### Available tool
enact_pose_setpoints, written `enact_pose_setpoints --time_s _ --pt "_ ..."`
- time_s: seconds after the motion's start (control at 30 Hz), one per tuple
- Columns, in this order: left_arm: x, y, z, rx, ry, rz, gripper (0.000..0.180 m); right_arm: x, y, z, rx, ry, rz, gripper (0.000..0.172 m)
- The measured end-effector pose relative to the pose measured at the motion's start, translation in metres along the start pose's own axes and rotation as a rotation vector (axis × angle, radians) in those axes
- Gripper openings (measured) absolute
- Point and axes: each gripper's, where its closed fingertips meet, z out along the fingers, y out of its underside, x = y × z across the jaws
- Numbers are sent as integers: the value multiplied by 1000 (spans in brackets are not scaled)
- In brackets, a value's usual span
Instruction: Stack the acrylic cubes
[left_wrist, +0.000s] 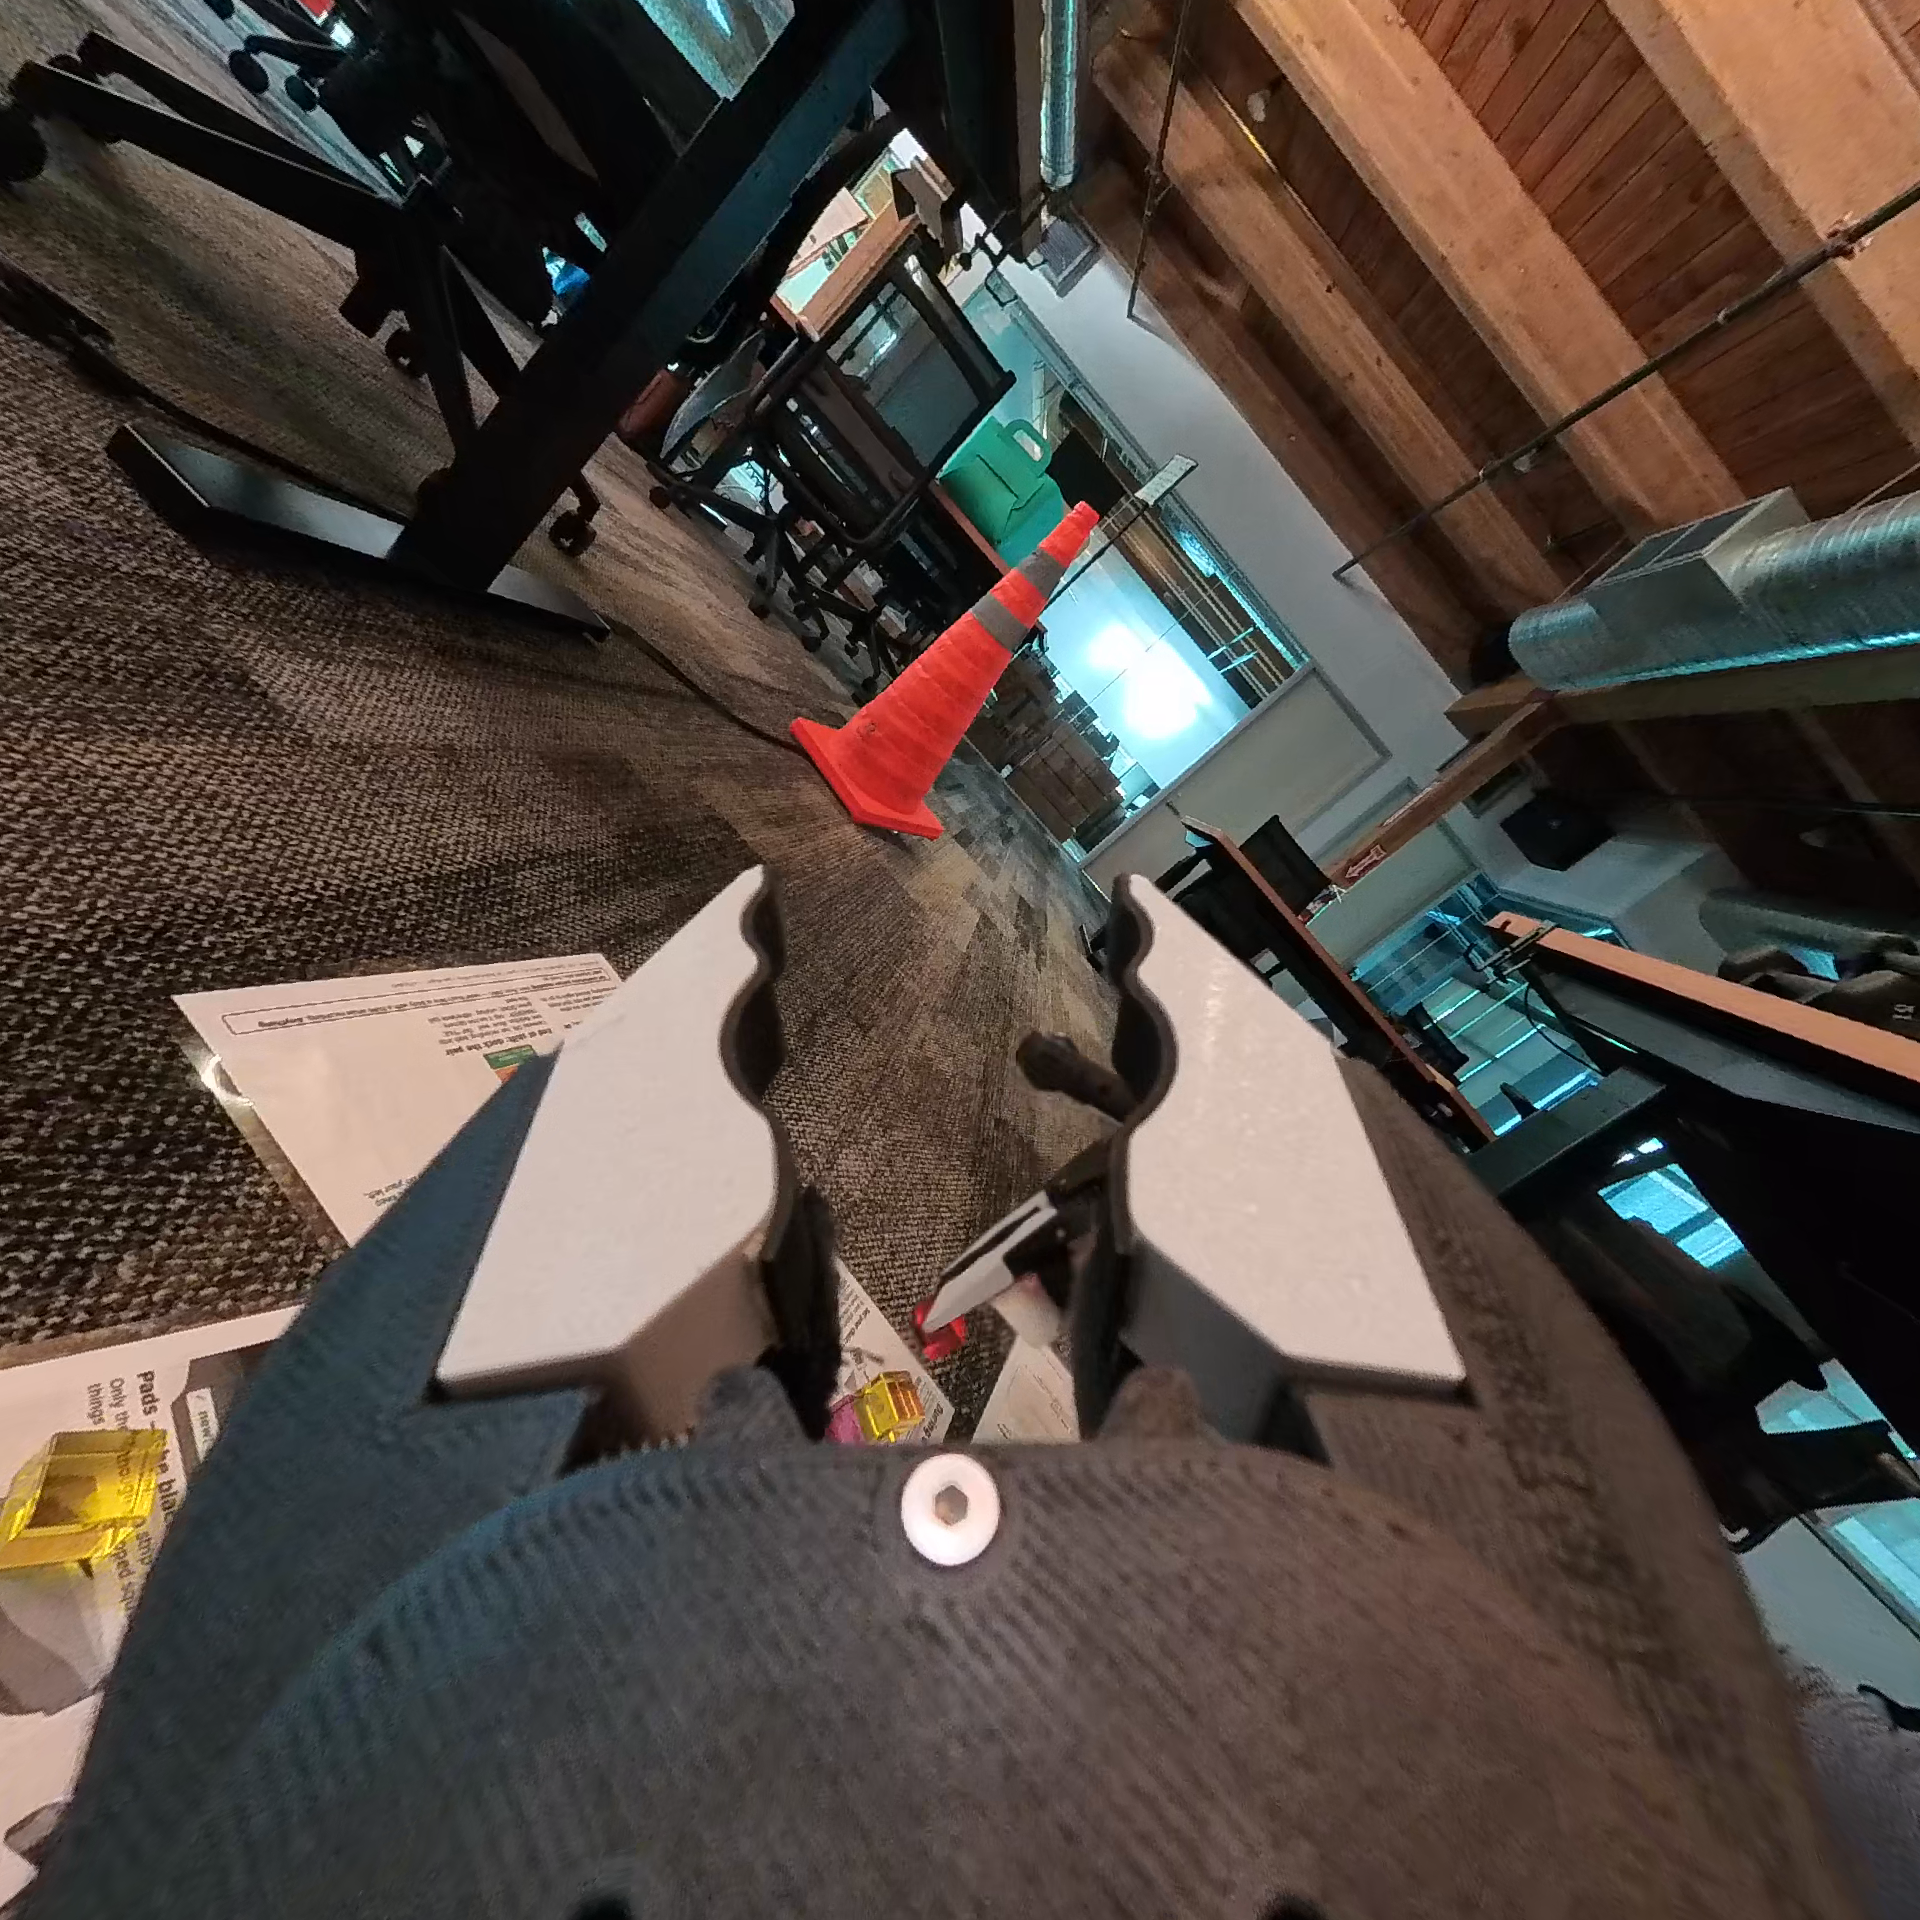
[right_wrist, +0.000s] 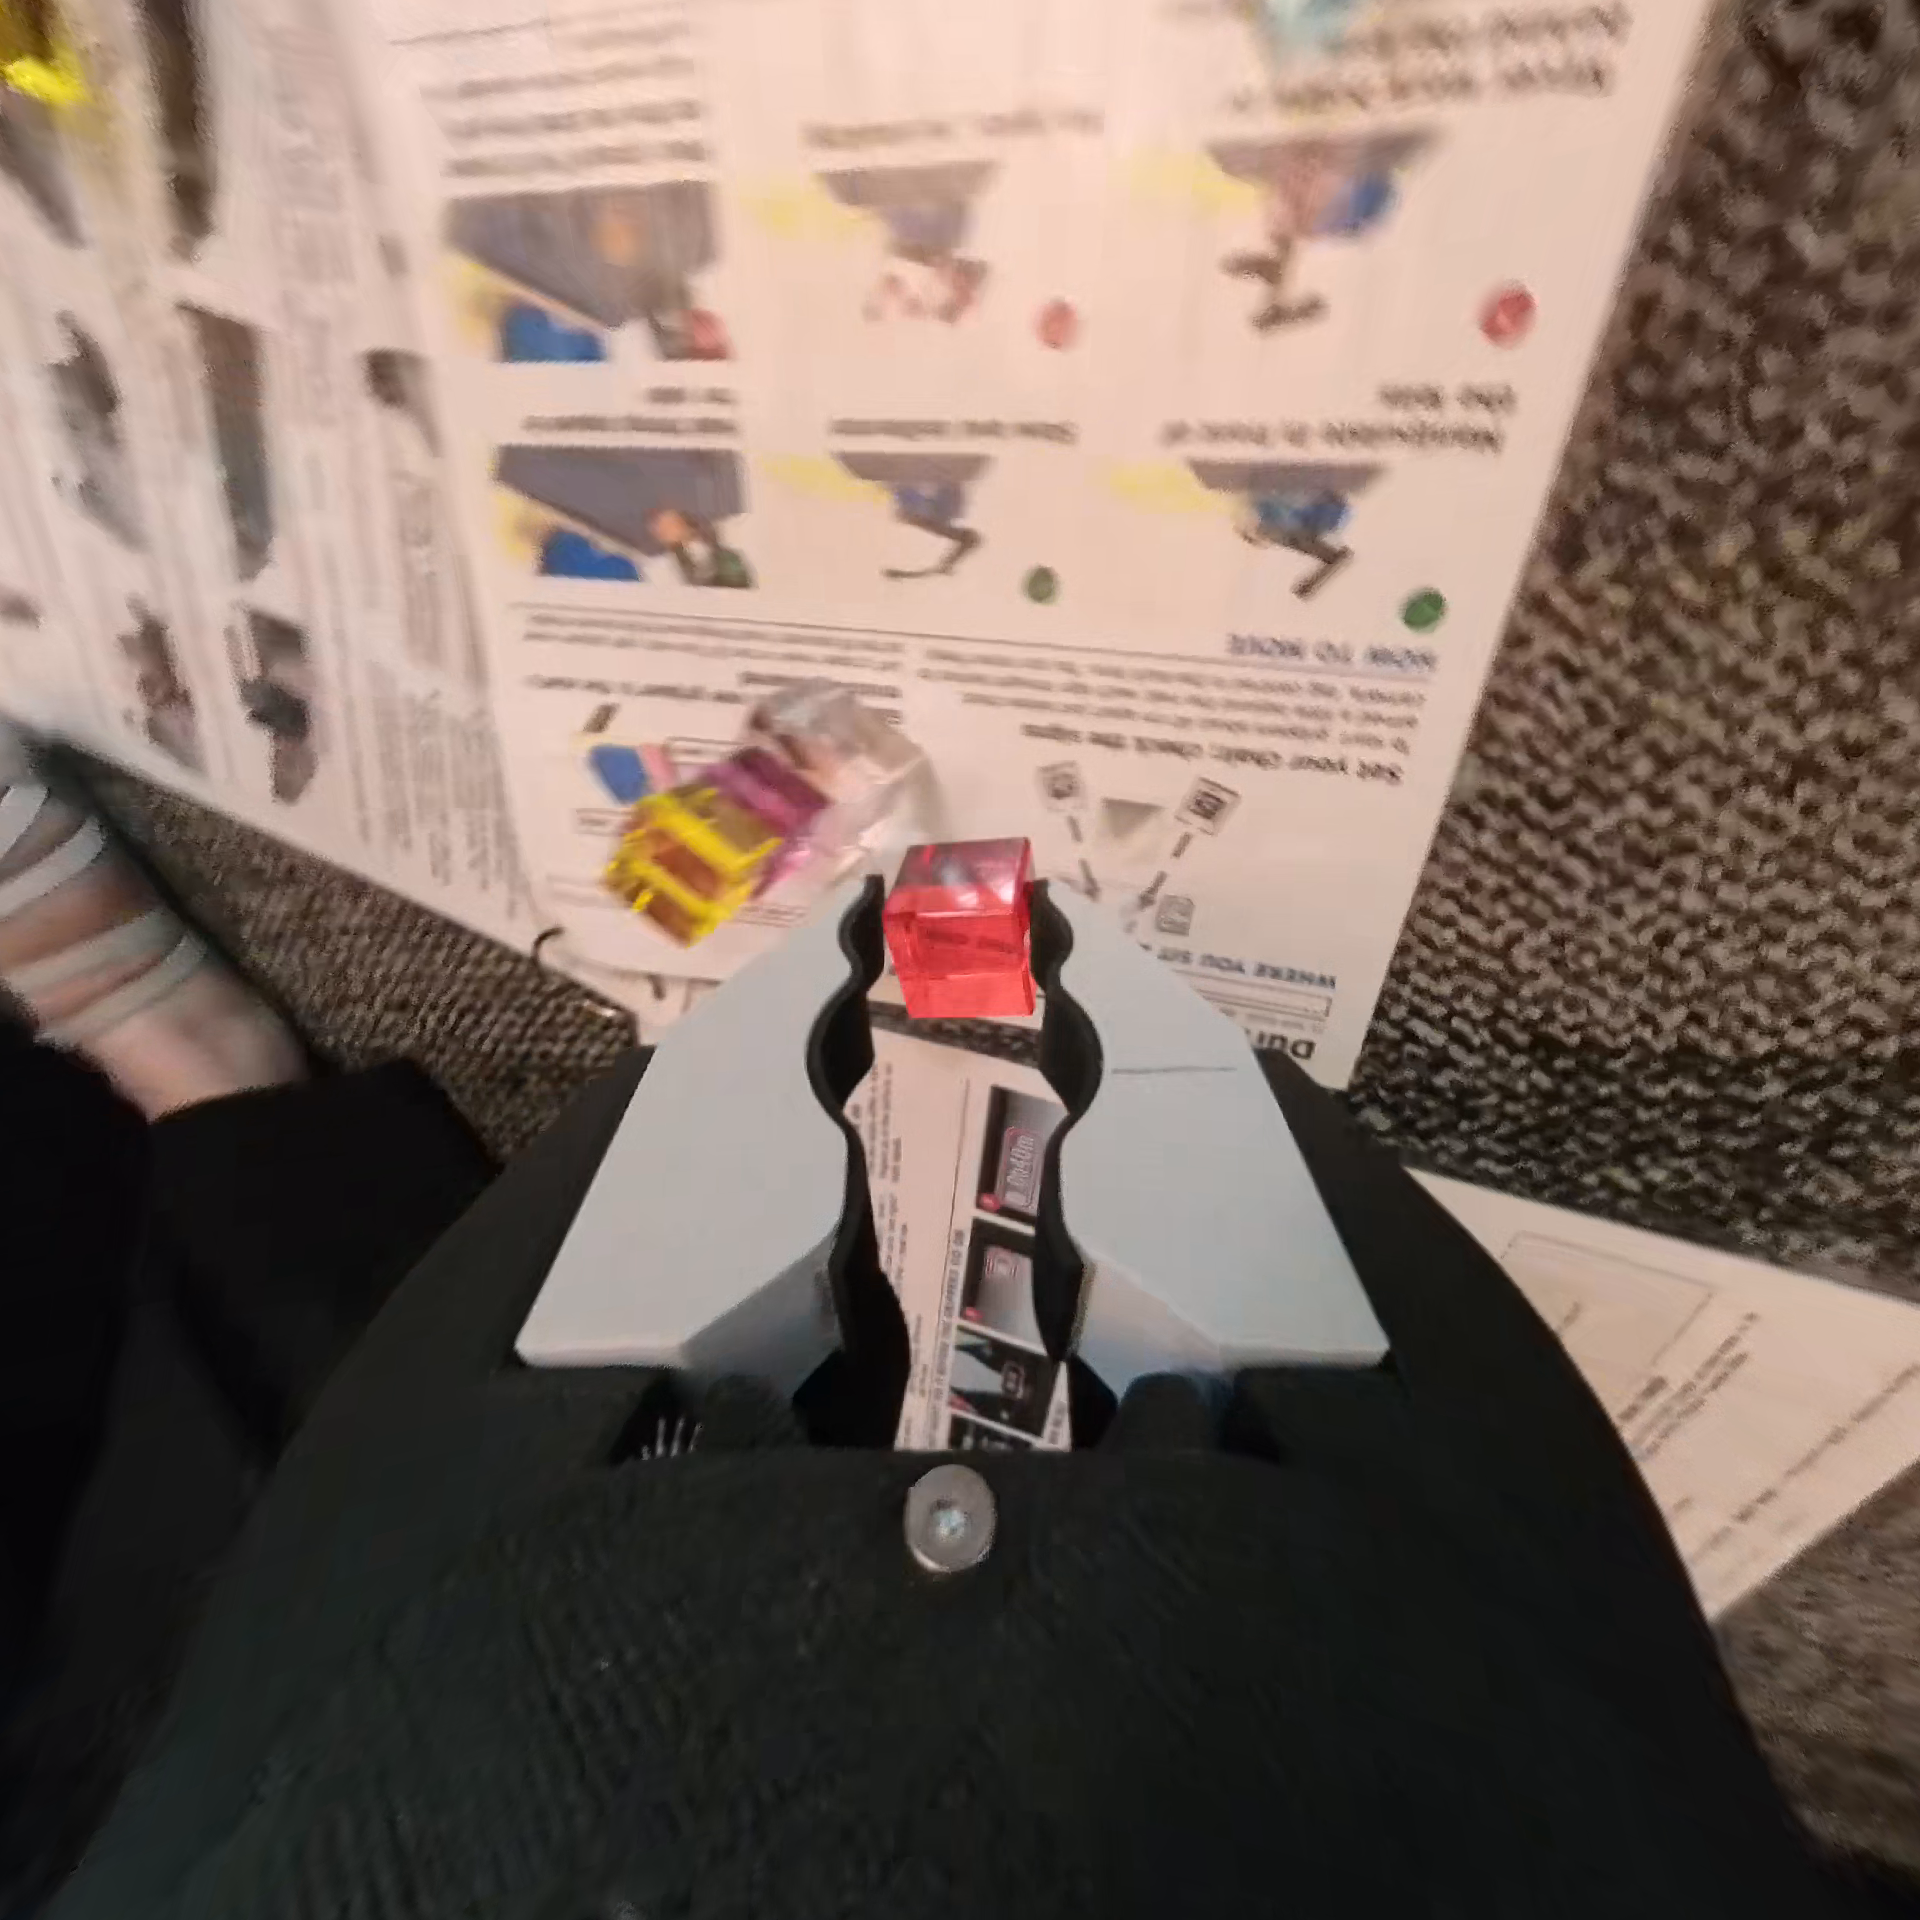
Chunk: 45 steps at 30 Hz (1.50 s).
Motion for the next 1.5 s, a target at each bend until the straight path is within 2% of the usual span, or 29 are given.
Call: enact_pose_setpoints --time_s 0.13,0.33,0.43,0.6,0.8,0.9,1.0,1.07,1.2,1.27,1.33,1.4,1.5 --pt "0 0 0 -1 1 -2 61 -43 -6 -16 -52 -28 -221 26" --pt "-1 -1 -1 2 2 -11 61 -54 25 -12 -214 71 -587 26" --pt "0 -1 -1 5 3 -13 61 -52 58 7 -292 64 -732 26" --pt "0 0 0 1 2 -13 61 -47 118 51 -410 61 -854 26" --pt "0 -1 -1 5 5 -17 61 -43 155 84 -407 116 -922 26" --pt "1 0 0 1 5 -13 61 -47 151 85 -331 130 -916 28" --pt "0 -1 -1 6 4 -18 61 -49 152 80 -313 122 -935 46" --pt "0 -2 -2 8 4 -19 61 -48 155 78 -327 130 -972 47" --pt "1 0 -1 3 7 -16 61 -42 159 80 -363 165 -1024 40" --pt "1 0 -1 2 7 -16 61 -39 158 83 -365 182 -1035 25" --pt "1 -1 -1 6 7 -18 61 -39 155 82 -362 182 -1023 25" --pt "1 -2 -2 9 10 -21 61 -39 148 71 -356 180 -998 25" --pt "2 -2 -1 8 12 -21 61 -50 118 39 -278 157 -932 25"
